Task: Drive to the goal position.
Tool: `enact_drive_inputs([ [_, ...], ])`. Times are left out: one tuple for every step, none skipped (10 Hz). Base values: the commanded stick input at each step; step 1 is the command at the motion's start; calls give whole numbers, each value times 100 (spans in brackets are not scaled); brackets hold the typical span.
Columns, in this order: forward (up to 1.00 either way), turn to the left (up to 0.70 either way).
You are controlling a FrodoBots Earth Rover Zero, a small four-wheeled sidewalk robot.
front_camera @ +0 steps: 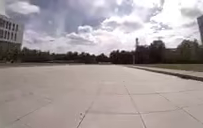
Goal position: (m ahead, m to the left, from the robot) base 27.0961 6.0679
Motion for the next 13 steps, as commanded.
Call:
enact_drive_inputs([
  [100, 0],
  [100, 0],
  [100, 0],
  [100, -1],
  [100, -13],
  [100, -40],
  [100, -32],
  [100, -14],
  [100, 0],
  [100, 0],
  [100, 0],
  [100, 0],
  [100, 0],
])
